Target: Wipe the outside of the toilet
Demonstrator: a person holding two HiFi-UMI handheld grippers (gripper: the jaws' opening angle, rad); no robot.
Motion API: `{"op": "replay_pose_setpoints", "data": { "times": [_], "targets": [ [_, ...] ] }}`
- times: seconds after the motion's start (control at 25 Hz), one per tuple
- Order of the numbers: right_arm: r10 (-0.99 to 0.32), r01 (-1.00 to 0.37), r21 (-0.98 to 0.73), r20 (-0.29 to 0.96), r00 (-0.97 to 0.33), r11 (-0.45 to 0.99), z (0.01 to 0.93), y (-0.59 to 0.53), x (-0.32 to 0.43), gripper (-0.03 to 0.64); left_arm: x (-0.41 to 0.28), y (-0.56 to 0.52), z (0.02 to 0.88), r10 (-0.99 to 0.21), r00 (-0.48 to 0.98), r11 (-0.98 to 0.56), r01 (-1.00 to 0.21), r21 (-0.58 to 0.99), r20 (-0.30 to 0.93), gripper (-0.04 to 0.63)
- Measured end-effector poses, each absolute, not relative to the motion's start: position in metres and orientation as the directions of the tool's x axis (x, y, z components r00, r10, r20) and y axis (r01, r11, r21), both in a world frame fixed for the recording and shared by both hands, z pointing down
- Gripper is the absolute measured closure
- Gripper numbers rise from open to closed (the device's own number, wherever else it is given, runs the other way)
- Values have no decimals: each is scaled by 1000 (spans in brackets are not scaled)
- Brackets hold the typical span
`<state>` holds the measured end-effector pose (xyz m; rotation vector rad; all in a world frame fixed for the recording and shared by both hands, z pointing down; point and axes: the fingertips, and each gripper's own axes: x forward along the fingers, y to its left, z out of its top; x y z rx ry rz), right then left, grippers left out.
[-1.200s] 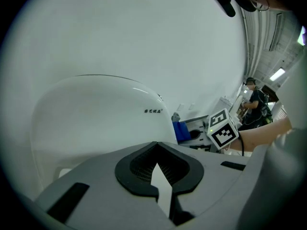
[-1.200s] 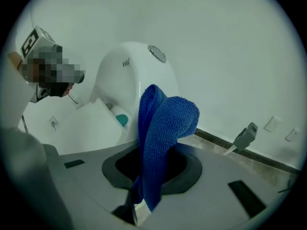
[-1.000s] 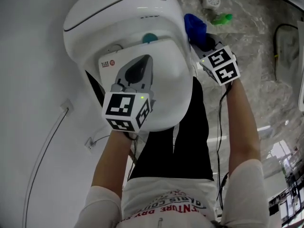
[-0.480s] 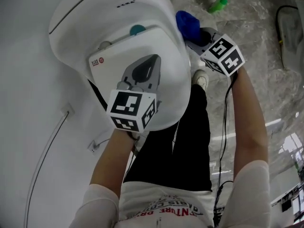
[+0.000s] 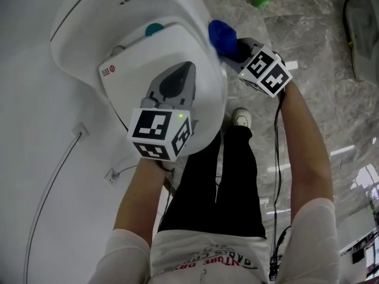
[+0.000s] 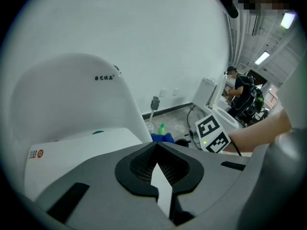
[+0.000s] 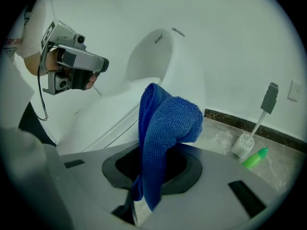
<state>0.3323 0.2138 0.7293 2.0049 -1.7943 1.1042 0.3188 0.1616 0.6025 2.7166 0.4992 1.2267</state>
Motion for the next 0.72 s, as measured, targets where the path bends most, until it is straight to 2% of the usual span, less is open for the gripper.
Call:
{"op": "replay_pose_setpoints", "data": {
  "times": [0.44,0.72],
  "targets": [
    [-756,-945,-288,651,-74,-156,747,242,253,540,255,196,616,273,630,-961,151,231,727,589],
    [-742,-933,-304,667,-66,-190,759,253,201,540,202,212,625,279,617,-959,133,252,736,589]
  ]
}}
